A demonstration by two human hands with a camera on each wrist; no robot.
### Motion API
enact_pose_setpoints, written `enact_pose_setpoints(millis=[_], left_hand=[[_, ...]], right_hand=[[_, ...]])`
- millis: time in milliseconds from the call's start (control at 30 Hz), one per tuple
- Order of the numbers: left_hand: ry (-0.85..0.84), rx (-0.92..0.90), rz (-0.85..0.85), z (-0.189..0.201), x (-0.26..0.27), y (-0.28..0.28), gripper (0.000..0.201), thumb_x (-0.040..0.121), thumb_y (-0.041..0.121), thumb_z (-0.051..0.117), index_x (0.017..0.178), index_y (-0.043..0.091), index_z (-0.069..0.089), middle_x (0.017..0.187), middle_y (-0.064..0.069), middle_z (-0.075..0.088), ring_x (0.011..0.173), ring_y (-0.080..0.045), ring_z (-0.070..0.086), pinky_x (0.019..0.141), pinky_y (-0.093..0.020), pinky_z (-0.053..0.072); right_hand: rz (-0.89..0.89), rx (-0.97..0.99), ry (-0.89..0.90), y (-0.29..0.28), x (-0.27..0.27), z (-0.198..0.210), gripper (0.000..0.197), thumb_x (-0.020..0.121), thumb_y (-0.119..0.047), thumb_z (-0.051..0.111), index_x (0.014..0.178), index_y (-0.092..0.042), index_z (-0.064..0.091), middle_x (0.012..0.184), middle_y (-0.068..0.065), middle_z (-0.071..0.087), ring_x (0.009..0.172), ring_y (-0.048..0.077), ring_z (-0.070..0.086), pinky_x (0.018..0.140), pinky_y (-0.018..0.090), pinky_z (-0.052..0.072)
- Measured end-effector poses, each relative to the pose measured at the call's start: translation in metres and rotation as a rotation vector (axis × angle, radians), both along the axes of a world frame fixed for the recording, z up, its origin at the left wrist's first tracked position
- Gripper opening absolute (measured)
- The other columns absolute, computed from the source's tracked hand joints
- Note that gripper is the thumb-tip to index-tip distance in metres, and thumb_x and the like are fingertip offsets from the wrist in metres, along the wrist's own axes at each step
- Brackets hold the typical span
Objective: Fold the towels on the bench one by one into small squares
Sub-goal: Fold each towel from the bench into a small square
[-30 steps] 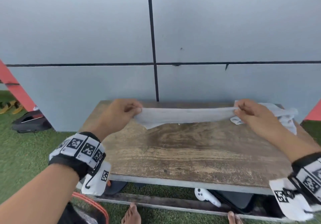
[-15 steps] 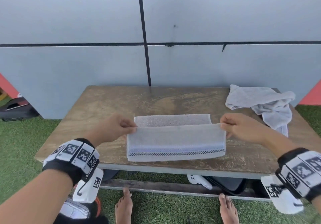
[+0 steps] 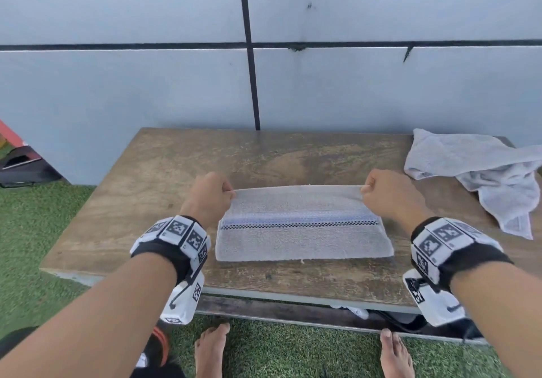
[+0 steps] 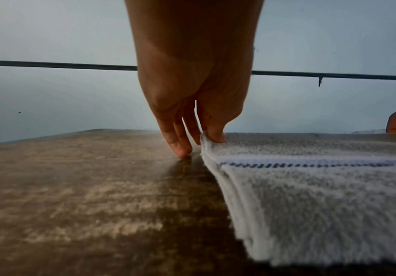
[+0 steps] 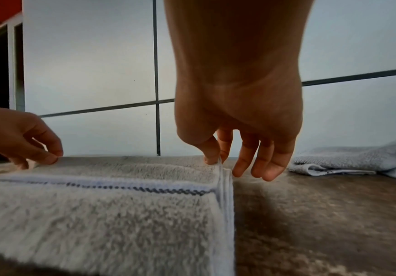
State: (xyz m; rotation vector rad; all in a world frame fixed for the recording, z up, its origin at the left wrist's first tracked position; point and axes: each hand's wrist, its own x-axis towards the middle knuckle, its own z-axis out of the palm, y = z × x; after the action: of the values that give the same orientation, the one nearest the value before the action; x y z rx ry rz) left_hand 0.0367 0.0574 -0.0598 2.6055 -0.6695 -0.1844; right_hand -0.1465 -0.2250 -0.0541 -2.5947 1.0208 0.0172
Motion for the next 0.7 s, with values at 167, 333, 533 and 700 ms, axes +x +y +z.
enact_pose_setpoints(millis=[167,333,533,700], left_hand=[[-0.009,-0.001,-0.015,-0.011,0.005,0.001,0.008,0.094,0.022,0.065,0.087,0.020,0.068,0.080,0.007,0.066,0.074,-0.009,0.059,0.069,-0.032,0.052],[-0.030,0.029,-0.057,-0.009,0.013,-0.004,0.017,0.097,0.019,0.060,0.080,0.020,0.061,0.073,0.005,0.063,0.067,-0.011,0.059,0.055,-0.028,0.044],[-0.146,-0.045,-0.086,-0.018,0.010,-0.010,0.011,0.100,0.020,0.054,0.097,0.015,0.064,0.100,0.003,0.059,0.086,-0.015,0.054,0.071,-0.027,0.040],[-0.063,-0.039,-0.091,-0.029,0.011,-0.011,0.027,0.102,0.022,0.052,0.121,0.009,0.066,0.120,-0.004,0.056,0.096,-0.015,0.047,0.086,-0.028,0.041]], right_hand=[[-0.010,-0.061,0.014,0.002,0.005,-0.013,0.013,0.098,-0.028,0.046,0.099,-0.020,0.056,0.112,0.010,0.051,0.116,0.035,0.045,0.085,0.046,0.045],[0.017,-0.043,-0.056,-0.003,0.010,-0.008,0.010,0.094,-0.024,0.046,0.088,-0.017,0.049,0.089,0.008,0.060,0.088,0.031,0.056,0.072,0.043,0.050],[0.002,-0.054,-0.009,-0.009,0.014,-0.007,0.008,0.092,-0.016,0.050,0.090,-0.011,0.055,0.087,0.008,0.062,0.081,0.028,0.058,0.065,0.035,0.046],[0.056,-0.100,-0.055,-0.012,0.013,-0.017,0.014,0.098,-0.027,0.053,0.101,-0.018,0.062,0.097,0.006,0.063,0.092,0.029,0.058,0.077,0.040,0.053]])
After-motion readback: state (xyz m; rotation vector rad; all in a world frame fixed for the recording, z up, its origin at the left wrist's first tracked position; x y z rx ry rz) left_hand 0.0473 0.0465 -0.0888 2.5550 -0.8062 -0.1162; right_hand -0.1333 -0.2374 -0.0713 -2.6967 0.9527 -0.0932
